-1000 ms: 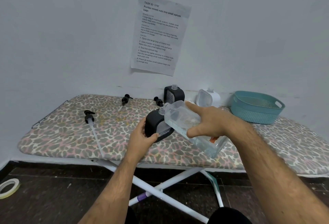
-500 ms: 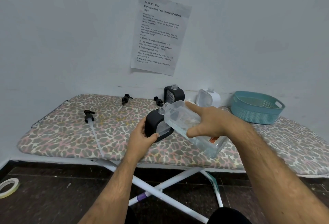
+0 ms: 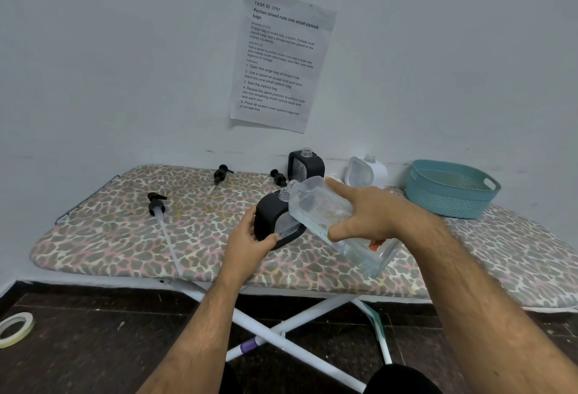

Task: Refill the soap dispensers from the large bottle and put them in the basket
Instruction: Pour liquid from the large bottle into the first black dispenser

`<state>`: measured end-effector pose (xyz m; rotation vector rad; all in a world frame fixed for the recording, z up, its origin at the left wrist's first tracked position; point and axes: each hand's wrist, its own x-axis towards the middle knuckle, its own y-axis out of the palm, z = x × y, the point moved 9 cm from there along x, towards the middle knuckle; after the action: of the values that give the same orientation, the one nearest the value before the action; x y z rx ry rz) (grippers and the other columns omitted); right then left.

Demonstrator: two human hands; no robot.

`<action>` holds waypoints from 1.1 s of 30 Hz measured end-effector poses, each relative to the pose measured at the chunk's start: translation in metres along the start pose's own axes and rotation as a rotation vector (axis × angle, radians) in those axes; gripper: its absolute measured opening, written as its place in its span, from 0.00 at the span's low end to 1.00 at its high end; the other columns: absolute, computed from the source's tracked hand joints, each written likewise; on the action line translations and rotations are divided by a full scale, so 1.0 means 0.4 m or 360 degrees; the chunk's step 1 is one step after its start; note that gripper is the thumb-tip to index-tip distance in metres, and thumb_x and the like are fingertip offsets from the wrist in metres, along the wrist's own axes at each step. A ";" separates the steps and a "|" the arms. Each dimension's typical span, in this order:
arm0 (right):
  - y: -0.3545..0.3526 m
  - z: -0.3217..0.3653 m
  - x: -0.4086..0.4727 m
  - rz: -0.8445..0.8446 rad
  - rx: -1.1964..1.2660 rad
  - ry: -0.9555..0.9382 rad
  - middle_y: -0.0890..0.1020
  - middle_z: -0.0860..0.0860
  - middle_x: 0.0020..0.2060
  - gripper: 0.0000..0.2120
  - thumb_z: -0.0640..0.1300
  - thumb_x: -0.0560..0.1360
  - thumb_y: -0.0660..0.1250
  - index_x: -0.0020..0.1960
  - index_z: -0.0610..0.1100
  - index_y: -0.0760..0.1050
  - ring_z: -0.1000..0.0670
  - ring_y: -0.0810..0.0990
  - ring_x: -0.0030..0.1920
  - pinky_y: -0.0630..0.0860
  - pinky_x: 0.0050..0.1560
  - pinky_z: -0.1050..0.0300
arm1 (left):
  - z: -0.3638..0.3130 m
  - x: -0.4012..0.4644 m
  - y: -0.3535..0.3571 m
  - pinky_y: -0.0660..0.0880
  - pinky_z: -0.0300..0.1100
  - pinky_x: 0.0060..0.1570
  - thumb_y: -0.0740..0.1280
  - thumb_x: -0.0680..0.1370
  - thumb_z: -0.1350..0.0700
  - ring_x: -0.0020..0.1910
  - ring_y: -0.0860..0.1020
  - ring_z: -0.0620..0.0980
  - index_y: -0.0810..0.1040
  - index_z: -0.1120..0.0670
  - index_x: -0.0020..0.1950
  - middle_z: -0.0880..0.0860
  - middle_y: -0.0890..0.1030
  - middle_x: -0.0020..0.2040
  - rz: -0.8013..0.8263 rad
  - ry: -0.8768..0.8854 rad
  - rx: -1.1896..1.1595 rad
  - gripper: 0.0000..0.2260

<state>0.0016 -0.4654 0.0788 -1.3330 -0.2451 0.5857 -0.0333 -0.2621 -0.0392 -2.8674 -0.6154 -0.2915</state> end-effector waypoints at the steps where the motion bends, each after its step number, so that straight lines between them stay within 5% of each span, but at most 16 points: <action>1: 0.000 0.000 0.000 0.0000 -0.0001 0.0001 0.79 0.56 0.40 0.48 0.59 0.69 0.69 0.79 0.63 0.44 0.51 0.84 0.39 0.81 0.53 0.51 | 0.001 0.000 0.000 0.75 0.31 0.53 0.73 0.74 0.64 0.53 0.77 0.31 0.68 0.38 0.64 0.36 0.76 0.55 0.0003 0.0001 0.0002 0.29; 15: -0.003 0.004 -0.008 0.0008 0.0007 0.0013 0.78 0.56 0.39 0.48 0.59 0.69 0.70 0.79 0.63 0.44 0.51 0.85 0.39 0.81 0.53 0.50 | -0.002 -0.002 0.000 0.74 0.27 0.50 0.72 0.74 0.64 0.52 0.76 0.30 0.67 0.39 0.65 0.35 0.75 0.55 0.0007 -0.0004 0.0000 0.29; 19: -0.001 0.003 -0.005 0.0014 0.0011 0.0016 0.79 0.55 0.39 0.48 0.59 0.69 0.70 0.79 0.62 0.44 0.50 0.85 0.40 0.82 0.53 0.50 | -0.004 -0.003 0.000 0.75 0.32 0.54 0.72 0.75 0.64 0.53 0.76 0.32 0.67 0.37 0.64 0.35 0.76 0.55 0.0000 0.0006 0.0011 0.28; 33: -0.002 0.002 -0.004 -0.0002 0.0006 0.0012 0.80 0.52 0.44 0.48 0.58 0.69 0.70 0.79 0.62 0.44 0.51 0.83 0.41 0.82 0.52 0.50 | -0.012 -0.007 0.000 0.73 0.24 0.48 0.72 0.75 0.65 0.51 0.75 0.30 0.67 0.40 0.66 0.34 0.74 0.54 0.0005 0.0006 0.0022 0.28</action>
<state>0.0000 -0.4657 0.0800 -1.3310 -0.2385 0.5801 -0.0364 -0.2643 -0.0354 -2.8537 -0.6095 -0.2911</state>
